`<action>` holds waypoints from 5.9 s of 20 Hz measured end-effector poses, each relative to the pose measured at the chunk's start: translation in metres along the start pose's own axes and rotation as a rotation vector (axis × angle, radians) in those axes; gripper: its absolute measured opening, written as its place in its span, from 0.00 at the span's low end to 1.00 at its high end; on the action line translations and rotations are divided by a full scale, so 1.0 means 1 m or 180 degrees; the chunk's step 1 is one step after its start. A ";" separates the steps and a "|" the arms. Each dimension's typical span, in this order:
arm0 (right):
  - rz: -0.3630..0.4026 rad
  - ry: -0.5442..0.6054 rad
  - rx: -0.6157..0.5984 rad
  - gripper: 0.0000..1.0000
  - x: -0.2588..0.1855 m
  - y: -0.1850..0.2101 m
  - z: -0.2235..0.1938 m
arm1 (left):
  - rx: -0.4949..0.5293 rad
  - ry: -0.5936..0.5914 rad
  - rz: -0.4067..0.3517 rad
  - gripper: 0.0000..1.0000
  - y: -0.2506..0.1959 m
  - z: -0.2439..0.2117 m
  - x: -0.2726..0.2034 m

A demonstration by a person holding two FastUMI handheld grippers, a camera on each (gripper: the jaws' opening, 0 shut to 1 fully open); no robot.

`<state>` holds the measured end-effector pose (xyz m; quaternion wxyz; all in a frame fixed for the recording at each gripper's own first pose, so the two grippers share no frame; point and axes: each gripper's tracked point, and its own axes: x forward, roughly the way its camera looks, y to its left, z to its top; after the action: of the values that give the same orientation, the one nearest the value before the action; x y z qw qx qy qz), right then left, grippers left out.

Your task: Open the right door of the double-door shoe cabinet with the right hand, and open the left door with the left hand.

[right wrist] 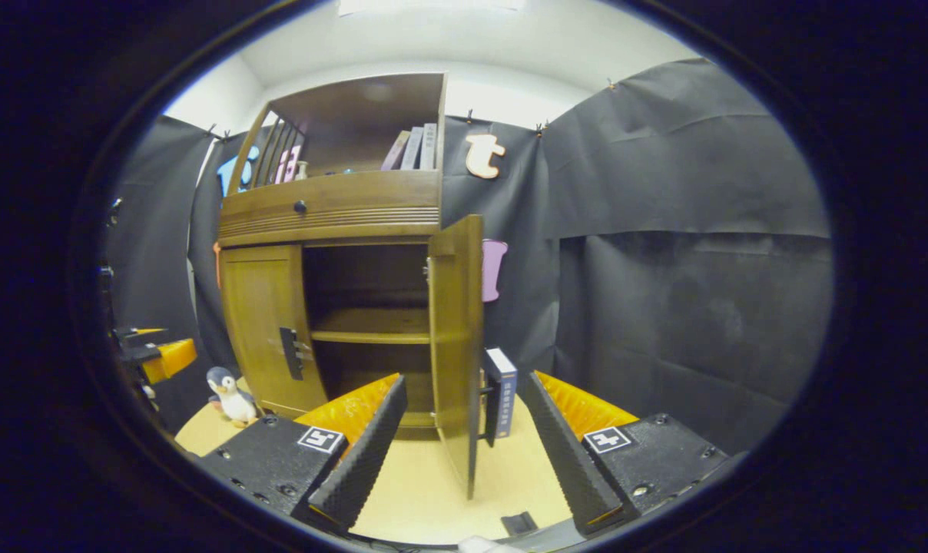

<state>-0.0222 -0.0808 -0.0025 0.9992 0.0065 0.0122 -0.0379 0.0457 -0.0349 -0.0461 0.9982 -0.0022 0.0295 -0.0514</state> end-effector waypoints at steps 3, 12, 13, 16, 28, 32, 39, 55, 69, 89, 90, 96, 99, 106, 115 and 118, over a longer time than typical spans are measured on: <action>0.0031 0.0129 0.0094 1.00 -0.009 0.029 -0.015 | -0.0018 -0.0003 -0.0042 0.96 0.001 -0.008 0.026; -0.0156 0.0288 0.0006 0.99 -0.013 0.048 -0.023 | -0.0098 0.0010 -0.0123 0.96 -0.024 -0.040 0.146; -0.0207 0.0288 -0.0020 0.99 -0.014 0.045 -0.023 | -0.0092 0.0015 -0.0115 0.96 -0.026 -0.045 0.160; -0.0327 0.0310 -0.0095 0.99 -0.016 0.042 -0.022 | -0.0095 0.0063 -0.0099 0.96 -0.031 -0.059 0.200; -0.0465 0.0349 -0.0303 1.00 -0.008 0.030 -0.021 | -0.0025 0.0008 -0.0083 0.60 -0.037 -0.074 0.259; -0.0455 0.0343 -0.0273 0.99 -0.013 0.032 -0.019 | 0.0067 -0.0042 -0.0125 0.24 -0.038 -0.073 0.258; -0.0347 0.0335 -0.0292 0.99 -0.019 0.038 -0.023 | 0.0012 0.0073 -0.0287 0.27 -0.037 -0.078 0.238; 0.0180 0.0327 -0.0165 0.99 -0.037 0.072 -0.040 | -0.0020 0.0153 -0.0190 0.26 0.024 -0.092 0.108; 0.0482 0.0340 -0.0155 0.99 -0.037 0.091 -0.045 | 0.0010 0.0026 0.0108 0.10 0.096 -0.085 0.056; 0.0661 0.0421 -0.0162 0.99 -0.022 0.117 -0.052 | -0.0143 -0.0020 -0.0035 0.01 0.196 -0.091 0.048; 0.0661 0.0429 -0.0165 0.99 -0.021 0.118 -0.052 | -0.0130 -0.0029 -0.0093 0.00 0.200 -0.091 0.048; 0.0686 0.0483 -0.0158 0.99 -0.019 0.122 -0.058 | -0.0132 -0.0049 -0.0352 0.00 0.217 -0.091 0.050; 0.0713 0.0510 -0.0146 0.99 -0.020 0.126 -0.061 | -0.0149 -0.0020 -0.0462 0.00 0.222 -0.093 0.051; 0.0706 0.0487 -0.0162 1.00 -0.022 0.127 -0.060 | -0.0091 -0.0025 -0.0464 0.02 0.224 -0.094 0.052; 0.0679 0.0440 -0.0144 0.99 -0.020 0.126 -0.056 | -0.0076 0.0004 -0.0009 0.84 0.256 -0.091 0.017; 0.0689 0.0424 -0.0141 0.99 -0.020 0.126 -0.055 | -0.0089 -0.0005 0.0179 0.90 0.258 -0.080 -0.004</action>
<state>-0.0337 0.0466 -0.0555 0.9943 -0.0118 0.0786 0.0710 0.0637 0.2221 -0.1276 0.9992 -0.0154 0.0295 -0.0230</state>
